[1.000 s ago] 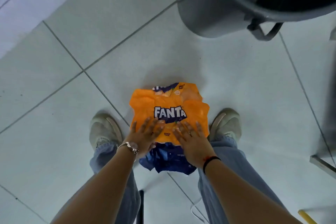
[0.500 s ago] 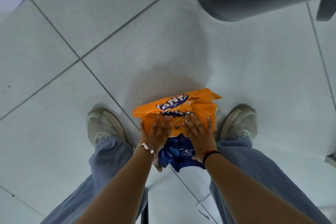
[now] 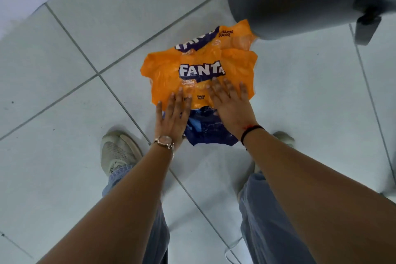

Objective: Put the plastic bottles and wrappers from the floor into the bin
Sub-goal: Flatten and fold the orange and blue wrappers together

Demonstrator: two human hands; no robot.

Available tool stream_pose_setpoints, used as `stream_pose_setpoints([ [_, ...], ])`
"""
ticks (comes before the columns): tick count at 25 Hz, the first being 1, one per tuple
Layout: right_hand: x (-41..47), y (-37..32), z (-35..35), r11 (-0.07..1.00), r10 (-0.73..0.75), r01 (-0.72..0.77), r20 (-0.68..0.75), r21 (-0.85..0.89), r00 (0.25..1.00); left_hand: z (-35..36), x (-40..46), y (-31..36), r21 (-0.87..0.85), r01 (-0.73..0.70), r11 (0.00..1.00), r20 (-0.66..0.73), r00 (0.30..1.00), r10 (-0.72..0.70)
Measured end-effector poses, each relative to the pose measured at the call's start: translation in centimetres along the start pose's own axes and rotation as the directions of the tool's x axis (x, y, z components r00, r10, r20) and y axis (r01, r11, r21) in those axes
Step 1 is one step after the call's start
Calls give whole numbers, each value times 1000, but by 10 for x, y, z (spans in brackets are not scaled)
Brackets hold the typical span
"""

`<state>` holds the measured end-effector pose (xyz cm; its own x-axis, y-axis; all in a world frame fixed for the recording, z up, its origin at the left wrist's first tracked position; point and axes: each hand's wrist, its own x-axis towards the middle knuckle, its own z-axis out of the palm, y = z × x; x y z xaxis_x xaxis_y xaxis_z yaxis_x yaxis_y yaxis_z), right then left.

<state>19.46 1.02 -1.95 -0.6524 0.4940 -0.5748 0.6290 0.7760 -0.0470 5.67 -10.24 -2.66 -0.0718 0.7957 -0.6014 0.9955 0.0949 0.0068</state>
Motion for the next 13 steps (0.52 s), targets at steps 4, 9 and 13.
stream_pose_setpoints([
  [4,5,14,-8,990,-30,26,-29,-135,999,-15,6,-29,114,-78,990,-15,997,81],
  [9,15,18,-27,955,-153,102,-167,-280,974,-22,2,-48,21,-178,984,32,984,177],
  [13,7,8,-33,976,-187,138,-326,-169,927,-33,-5,-43,-70,-90,994,-26,996,88],
])
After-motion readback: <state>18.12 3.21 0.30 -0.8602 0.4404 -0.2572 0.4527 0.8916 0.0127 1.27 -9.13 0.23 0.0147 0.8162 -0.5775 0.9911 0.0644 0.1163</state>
